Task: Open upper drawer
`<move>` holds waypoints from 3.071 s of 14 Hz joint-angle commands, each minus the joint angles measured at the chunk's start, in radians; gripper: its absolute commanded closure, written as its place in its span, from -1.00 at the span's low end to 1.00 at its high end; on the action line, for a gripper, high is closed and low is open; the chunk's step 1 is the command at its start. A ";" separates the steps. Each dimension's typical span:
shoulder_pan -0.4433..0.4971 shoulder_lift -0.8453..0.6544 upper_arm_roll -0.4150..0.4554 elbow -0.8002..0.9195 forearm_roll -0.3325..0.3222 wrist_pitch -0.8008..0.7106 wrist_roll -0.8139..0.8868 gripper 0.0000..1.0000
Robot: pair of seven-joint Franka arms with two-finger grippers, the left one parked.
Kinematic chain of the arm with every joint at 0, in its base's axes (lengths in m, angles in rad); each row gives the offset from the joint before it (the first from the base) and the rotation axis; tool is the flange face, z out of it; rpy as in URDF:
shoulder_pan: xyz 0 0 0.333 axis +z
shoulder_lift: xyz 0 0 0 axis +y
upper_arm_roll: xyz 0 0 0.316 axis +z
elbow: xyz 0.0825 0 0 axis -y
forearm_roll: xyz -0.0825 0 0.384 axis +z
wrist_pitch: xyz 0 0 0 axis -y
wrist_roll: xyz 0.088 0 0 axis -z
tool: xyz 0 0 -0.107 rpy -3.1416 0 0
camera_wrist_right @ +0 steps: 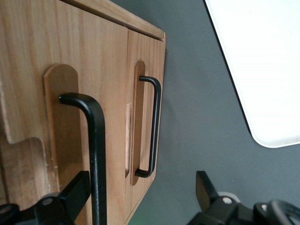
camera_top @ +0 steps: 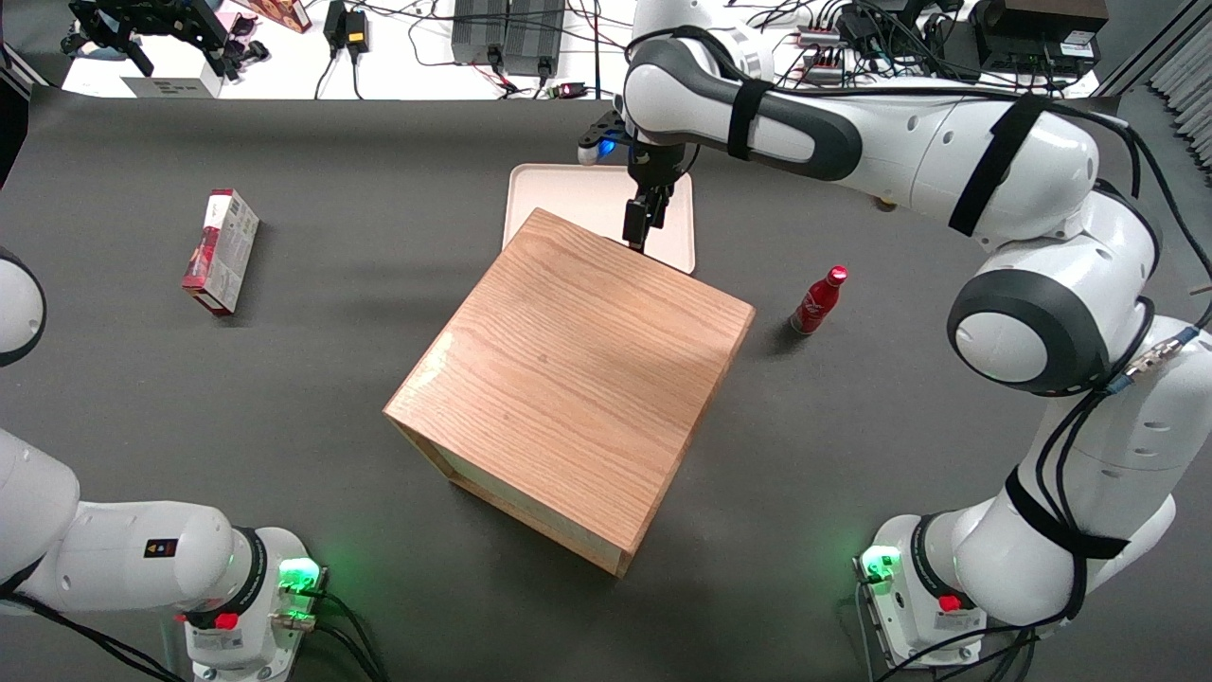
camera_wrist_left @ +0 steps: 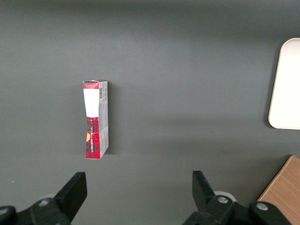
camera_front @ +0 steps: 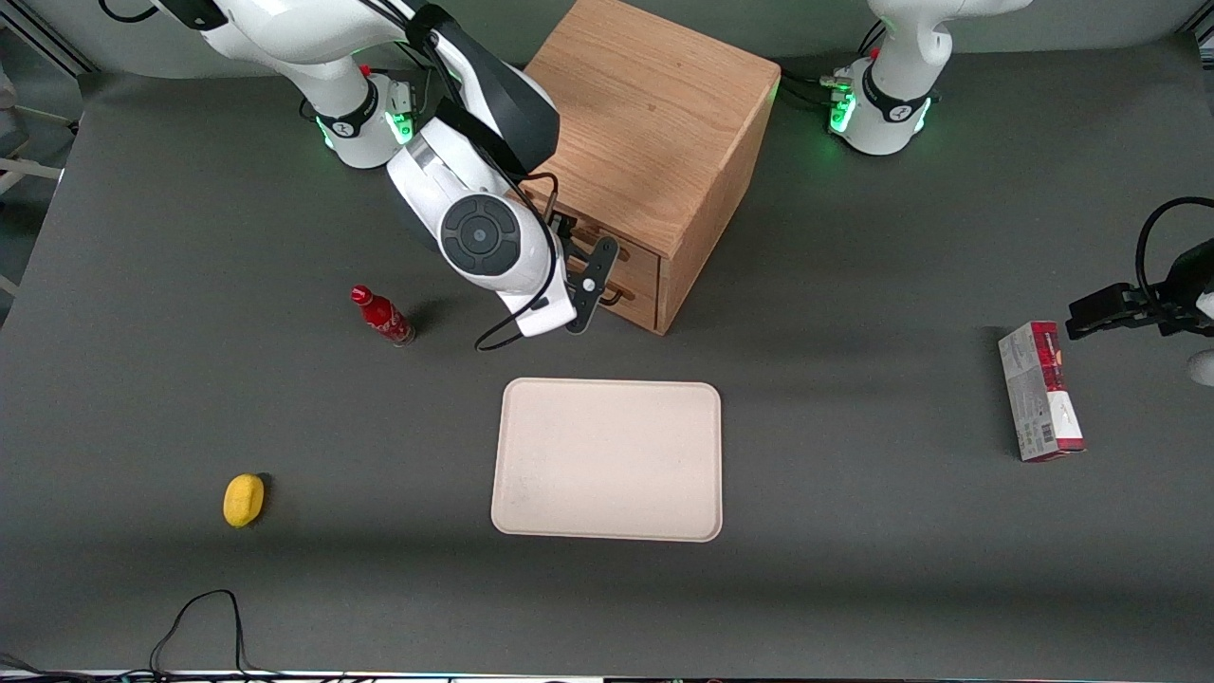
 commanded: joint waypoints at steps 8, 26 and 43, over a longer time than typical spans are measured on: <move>0.004 0.032 -0.009 0.003 -0.012 0.004 -0.017 -1.00; -0.032 0.056 -0.081 0.032 -0.058 0.062 -0.040 -1.00; -0.111 0.085 -0.132 0.103 -0.063 0.132 -0.065 -1.00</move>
